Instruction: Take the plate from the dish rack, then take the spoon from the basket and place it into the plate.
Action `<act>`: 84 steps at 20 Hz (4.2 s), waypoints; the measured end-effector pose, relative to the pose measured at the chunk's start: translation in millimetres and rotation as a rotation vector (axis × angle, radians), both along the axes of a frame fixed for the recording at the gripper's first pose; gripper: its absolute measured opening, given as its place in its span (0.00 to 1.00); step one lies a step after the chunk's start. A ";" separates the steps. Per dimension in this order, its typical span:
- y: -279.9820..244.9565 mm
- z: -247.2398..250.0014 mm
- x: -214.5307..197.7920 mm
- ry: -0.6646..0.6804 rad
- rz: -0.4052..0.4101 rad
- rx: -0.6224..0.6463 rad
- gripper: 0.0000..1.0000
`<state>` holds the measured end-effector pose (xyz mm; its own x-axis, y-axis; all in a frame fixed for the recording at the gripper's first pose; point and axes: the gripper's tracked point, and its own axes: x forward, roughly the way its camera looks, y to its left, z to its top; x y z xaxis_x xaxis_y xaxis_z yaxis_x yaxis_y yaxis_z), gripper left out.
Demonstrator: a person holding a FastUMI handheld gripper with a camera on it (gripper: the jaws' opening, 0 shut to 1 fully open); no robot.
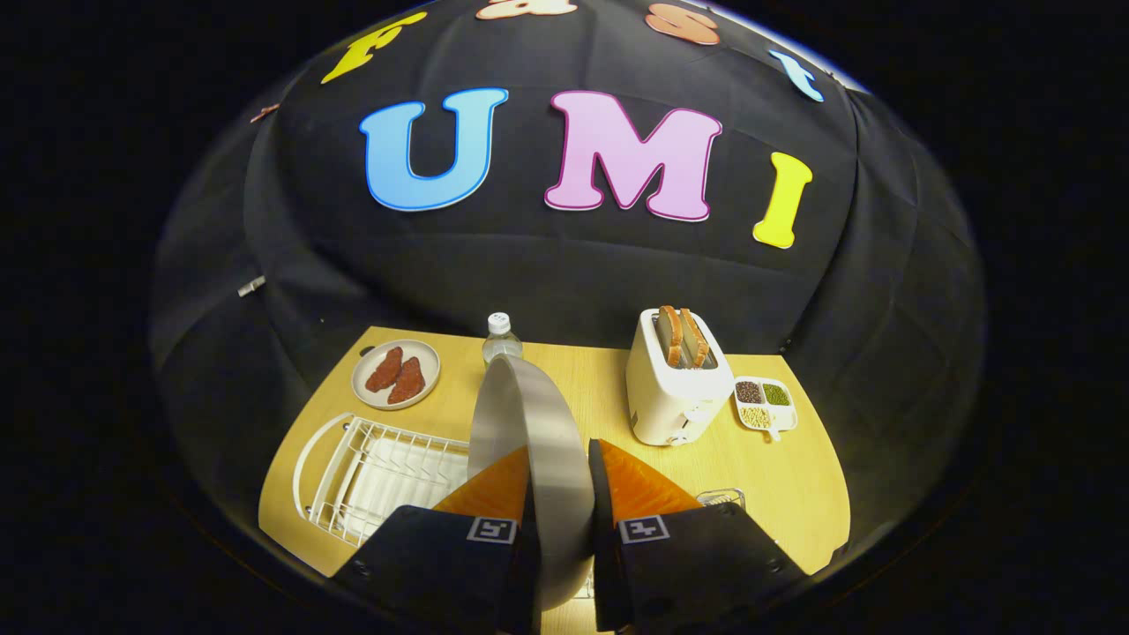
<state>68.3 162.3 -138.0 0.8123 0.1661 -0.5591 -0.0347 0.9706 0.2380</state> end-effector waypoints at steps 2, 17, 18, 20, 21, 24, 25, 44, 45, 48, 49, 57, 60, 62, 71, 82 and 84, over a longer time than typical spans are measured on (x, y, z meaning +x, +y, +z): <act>-17.2 2.1 -19.4 0.012 -0.011 0.074 0.27; -84.7 -154.1 -228.9 0.434 -0.032 0.404 0.27; -83.7 -169.4 -234.8 0.459 -0.027 0.421 0.27; -76.4 -195.9 -242.4 0.488 -0.020 0.466 0.27; -74.3 -208.1 -246.9 0.505 -0.023 0.493 0.27; -70.1 -237.3 -248.1 0.538 -0.052 0.583 0.27; -69.1 -246.9 -248.2 0.547 -0.058 0.598 0.27; -140.4 -287.0 -226.4 0.508 -0.140 0.418 0.82; -148.6 -281.5 -225.3 0.487 -0.142 0.399 0.88; -176.4 -246.2 -216.3 0.386 -0.119 0.321 0.89; -185.5 -230.8 -210.6 0.338 -0.097 0.279 0.89; -202.8 -170.3 -144.8 0.167 0.127 0.066 0.87; -186.8 -189.5 -119.7 0.189 0.184 0.041 0.81; -180.3 -201.6 -110.1 0.216 0.206 0.038 0.65; -168.5 -216.7 -95.3 0.250 0.210 0.066 0.16; -194.1 -161.0 -93.0 0.132 0.117 -0.002 0.11; -199.1 -140.8 -97.5 0.103 0.101 0.002 0.11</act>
<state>-29.1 -36.8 -278.9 0.7300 0.2451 -0.6379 -0.1074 0.9630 0.2472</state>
